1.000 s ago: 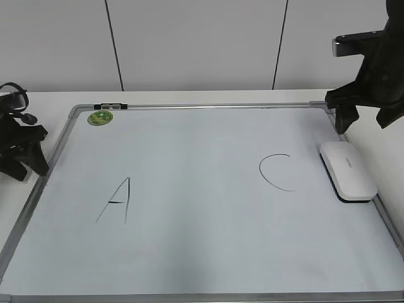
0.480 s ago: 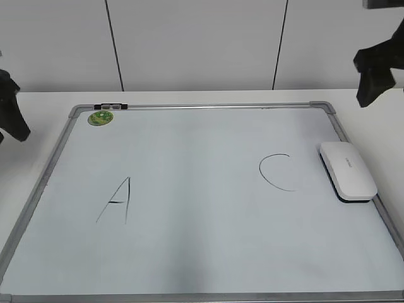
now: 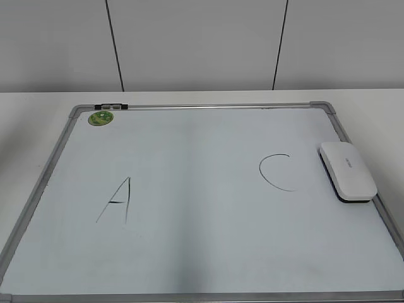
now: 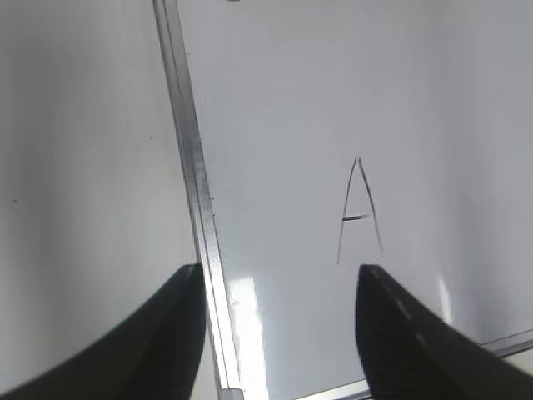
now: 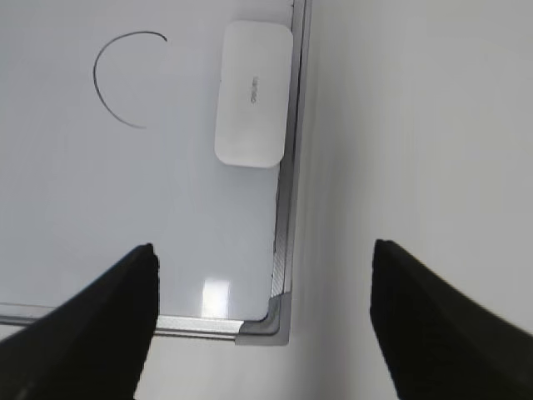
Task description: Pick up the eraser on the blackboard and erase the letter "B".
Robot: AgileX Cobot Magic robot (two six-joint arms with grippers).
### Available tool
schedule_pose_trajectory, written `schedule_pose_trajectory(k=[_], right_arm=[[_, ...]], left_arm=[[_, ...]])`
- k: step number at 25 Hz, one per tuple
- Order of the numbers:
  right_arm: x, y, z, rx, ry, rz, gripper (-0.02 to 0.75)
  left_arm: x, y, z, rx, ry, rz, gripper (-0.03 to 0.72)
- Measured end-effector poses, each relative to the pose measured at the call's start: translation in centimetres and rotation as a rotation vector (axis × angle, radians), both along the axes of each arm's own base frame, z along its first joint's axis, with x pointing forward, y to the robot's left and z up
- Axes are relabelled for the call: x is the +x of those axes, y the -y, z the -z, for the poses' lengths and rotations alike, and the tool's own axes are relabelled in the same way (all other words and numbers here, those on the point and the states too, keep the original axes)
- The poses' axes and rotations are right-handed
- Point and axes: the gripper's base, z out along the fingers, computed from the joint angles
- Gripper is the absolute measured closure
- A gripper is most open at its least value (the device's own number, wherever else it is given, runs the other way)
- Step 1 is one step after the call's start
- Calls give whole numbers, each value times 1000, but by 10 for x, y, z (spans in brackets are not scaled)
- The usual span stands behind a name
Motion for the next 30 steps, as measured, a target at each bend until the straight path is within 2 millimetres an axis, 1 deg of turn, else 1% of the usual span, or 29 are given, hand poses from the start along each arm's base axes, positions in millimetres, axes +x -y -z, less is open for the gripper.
schedule_pose_trajectory(k=[3, 4, 5, 7, 10, 13, 16, 19, 22, 23, 24, 25, 30], right_arm=[[-37, 5, 2, -1, 35, -1, 150], [-47, 6, 5, -1, 44, -1, 150], [-60, 8, 8, 0, 63, -2, 150], [-83, 10, 13, 3, 104, -2, 150], [-117, 14, 22, 19, 167, -4, 150], [-147, 16, 33, 35, 227, -6, 150], [-171, 19, 40, 43, 294, -5, 150], [-190, 22, 49, 54, 333, 7, 150], [-203, 25, 62, 41, 329, 17, 151], [-205, 25, 67, 39, 325, 19, 151], [-205, 25, 67, 39, 325, 19, 151], [-208, 26, 74, 33, 318, 22, 151], [-206, 31, 97, 0, 266, 81, 150]], left_arm=[[-28, 3, -28, 5, 87, -14, 267], [-40, 4, -35, 7, 114, -16, 267], [-54, 6, -41, 8, 136, -16, 267], [-81, 8, -44, 14, 162, -18, 267], [-121, 13, -35, 20, 161, -16, 267], [-159, 16, -17, 29, 155, -16, 270], [-190, 19, 7, 30, 162, -23, 281], [-215, 23, 34, 23, 162, -20, 293], [-231, 25, 53, 29, 161, -5, 298], [-236, 26, 56, 33, 170, 1, 298], [-240, 26, 60, 38, 182, 1, 298], [-242, 26, 63, 43, 190, 3, 298], [-252, 23, 65, 89, 243, -5, 299]])
